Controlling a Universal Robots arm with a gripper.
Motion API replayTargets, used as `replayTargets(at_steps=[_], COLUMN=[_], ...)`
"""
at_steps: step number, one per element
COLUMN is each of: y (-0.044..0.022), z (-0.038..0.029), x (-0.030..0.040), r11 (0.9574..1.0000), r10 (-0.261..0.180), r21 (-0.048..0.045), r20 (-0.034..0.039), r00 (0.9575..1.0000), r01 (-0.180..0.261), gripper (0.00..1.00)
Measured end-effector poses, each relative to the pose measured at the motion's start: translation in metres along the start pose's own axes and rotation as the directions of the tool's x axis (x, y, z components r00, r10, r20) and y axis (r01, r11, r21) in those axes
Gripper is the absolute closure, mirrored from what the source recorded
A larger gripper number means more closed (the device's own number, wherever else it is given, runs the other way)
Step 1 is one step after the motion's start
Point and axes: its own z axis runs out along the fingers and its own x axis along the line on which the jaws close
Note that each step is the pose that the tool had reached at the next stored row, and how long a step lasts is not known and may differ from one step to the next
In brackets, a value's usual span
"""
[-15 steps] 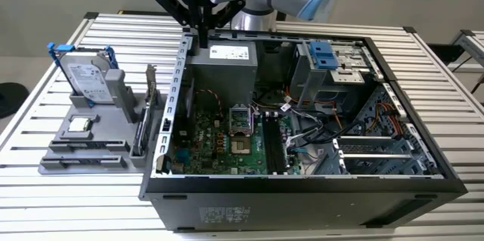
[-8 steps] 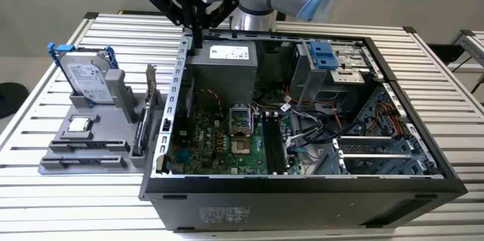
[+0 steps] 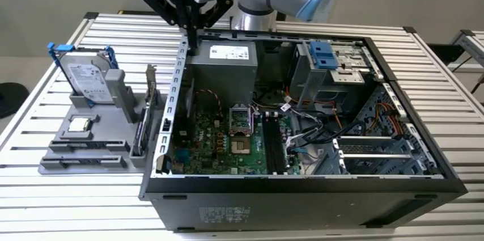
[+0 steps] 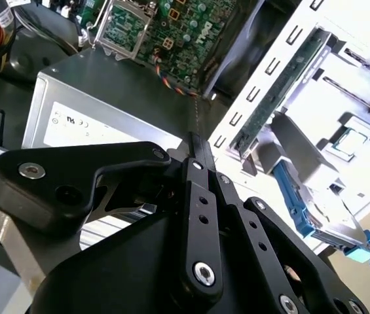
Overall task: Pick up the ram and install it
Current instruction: 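Reach for the ram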
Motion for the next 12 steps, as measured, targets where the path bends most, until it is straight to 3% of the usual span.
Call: replayTargets(at_steps=[12], y=[-0.0008], z=[-0.0002], x=[0.0116], r11=[1.0000], r10=[0.000], r21=[-0.0001], r20=[0.0001], r00=[1.0000], r01=[0.000], gripper=[1.00])
